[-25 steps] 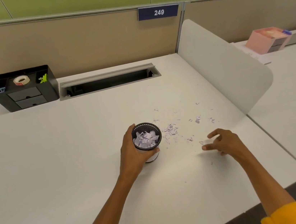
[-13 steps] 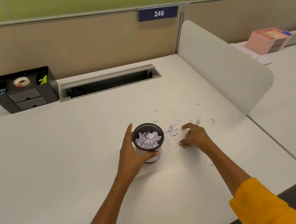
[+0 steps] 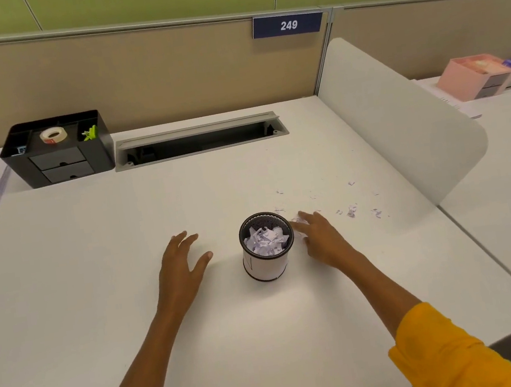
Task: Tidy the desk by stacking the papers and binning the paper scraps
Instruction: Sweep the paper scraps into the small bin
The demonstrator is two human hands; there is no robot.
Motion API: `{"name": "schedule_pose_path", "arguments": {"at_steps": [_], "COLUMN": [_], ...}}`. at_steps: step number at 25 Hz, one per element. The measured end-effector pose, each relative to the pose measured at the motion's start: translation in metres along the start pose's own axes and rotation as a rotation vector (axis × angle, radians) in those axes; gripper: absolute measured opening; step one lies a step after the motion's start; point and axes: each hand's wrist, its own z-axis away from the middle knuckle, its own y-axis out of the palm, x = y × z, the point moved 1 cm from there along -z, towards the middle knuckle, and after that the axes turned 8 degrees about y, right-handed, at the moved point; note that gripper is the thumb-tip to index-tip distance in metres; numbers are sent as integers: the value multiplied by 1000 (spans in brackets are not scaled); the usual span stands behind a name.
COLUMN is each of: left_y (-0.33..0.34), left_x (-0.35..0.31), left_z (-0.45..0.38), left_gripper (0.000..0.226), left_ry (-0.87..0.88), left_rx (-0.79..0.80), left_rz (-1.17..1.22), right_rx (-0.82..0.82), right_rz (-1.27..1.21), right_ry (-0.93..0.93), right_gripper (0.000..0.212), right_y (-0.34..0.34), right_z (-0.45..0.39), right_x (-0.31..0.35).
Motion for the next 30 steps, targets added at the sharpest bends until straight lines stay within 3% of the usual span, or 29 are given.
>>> {"name": "schedule_pose_path", "arguments": {"at_steps": [4,8,14,18,24,30], "left_y": [15,30,33,34,35,37], "left_x": [0,5,6,5,9,13], "left_z": [10,20,22,23,23,22], "left_gripper": [45,47,45,45,44,45], "left_ry": [-20,-13,21,28,50,57], "left_rx": [-19,-13,-17,-19,-24,-19], "left_rz": [-29,-91,-186,-206,-221,-243], "right_rx": [-195,-228,-228,-254,-101,-254], "right_rz": [71,18,-564,-902,-815,-914], "right_ry": [15,56,137,49,-112,-7], "right_gripper": [40,28,17,14,15,15], "right_y": [-3,-4,-41,-82,-87,-87], "right_z": [13,12,26,41,51,33], "right_x": [2,-3,-2,27,64,22]}}
